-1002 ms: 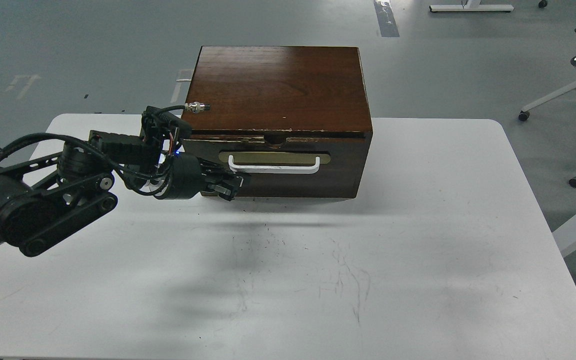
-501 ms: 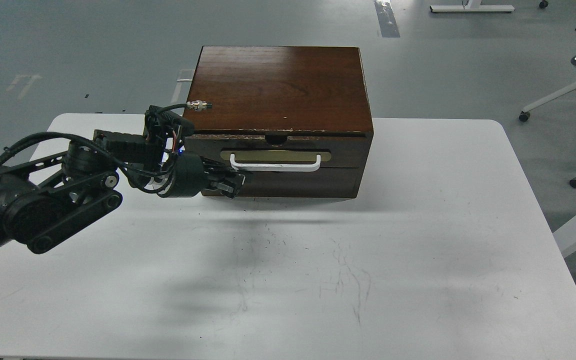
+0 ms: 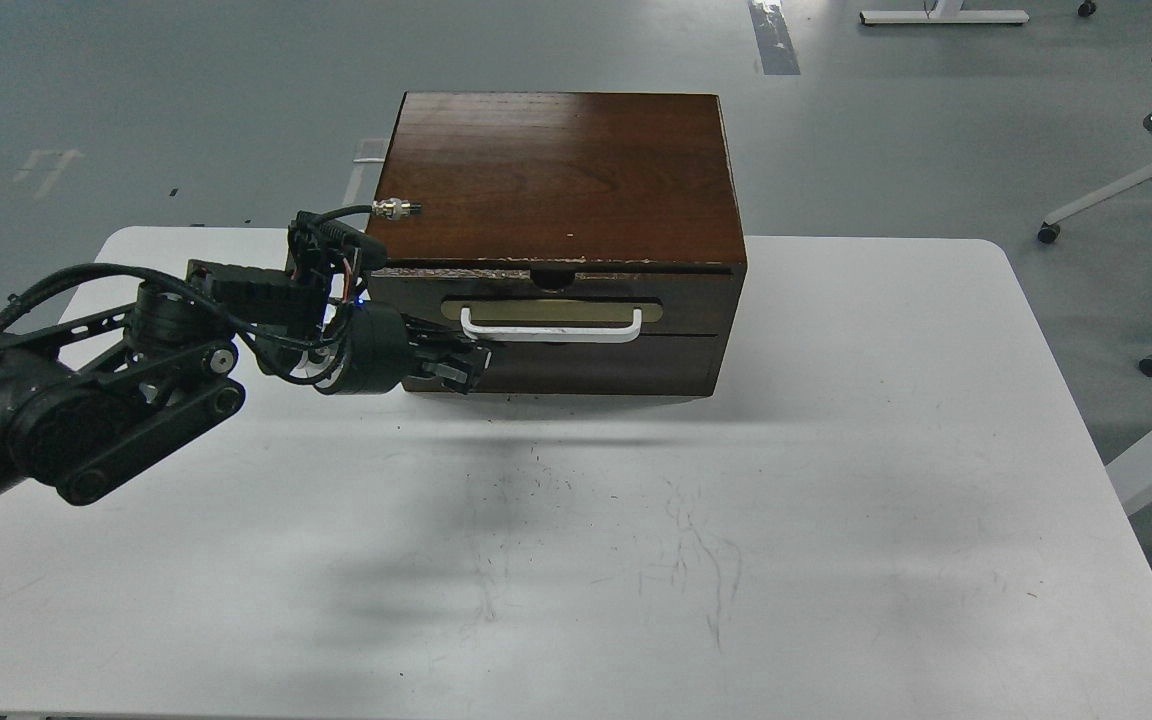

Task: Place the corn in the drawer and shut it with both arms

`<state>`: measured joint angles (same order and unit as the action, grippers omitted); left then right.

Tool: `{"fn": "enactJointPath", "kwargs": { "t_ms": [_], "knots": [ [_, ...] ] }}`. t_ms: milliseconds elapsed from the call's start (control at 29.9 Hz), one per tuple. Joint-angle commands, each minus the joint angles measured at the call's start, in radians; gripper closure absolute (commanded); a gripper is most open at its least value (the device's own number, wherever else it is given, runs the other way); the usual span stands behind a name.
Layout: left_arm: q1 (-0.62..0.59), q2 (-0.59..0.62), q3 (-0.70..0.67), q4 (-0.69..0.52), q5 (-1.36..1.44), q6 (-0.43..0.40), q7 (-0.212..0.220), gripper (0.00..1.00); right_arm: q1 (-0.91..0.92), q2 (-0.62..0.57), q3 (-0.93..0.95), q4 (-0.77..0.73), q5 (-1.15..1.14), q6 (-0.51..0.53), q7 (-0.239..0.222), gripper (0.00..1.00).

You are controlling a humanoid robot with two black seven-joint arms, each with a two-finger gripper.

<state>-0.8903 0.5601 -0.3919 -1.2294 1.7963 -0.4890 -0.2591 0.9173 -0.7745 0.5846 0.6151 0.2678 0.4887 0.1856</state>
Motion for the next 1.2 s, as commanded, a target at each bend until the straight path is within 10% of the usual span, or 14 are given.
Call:
{"fn": "enactJointPath", "kwargs": {
  "t_ms": [0,902,1169],
  "knots": [
    [0.002,-0.011,0.001,-0.002,0.0,0.0,0.001,1.0,0.0,0.001,0.0,0.002,0.001,0.0,0.0,0.0],
    [0.007,0.004,-0.004,-0.123,-0.035,0.0,-0.029,1.0,0.002,0.001,0.0,0.0,-0.001,0.0,0.002,0.0],
    [0.002,0.063,-0.146,-0.125,-0.62,0.0,-0.086,1.0,0.002,0.0,0.009,-0.003,0.001,0.0,0.003,0.0]
  ]
}}
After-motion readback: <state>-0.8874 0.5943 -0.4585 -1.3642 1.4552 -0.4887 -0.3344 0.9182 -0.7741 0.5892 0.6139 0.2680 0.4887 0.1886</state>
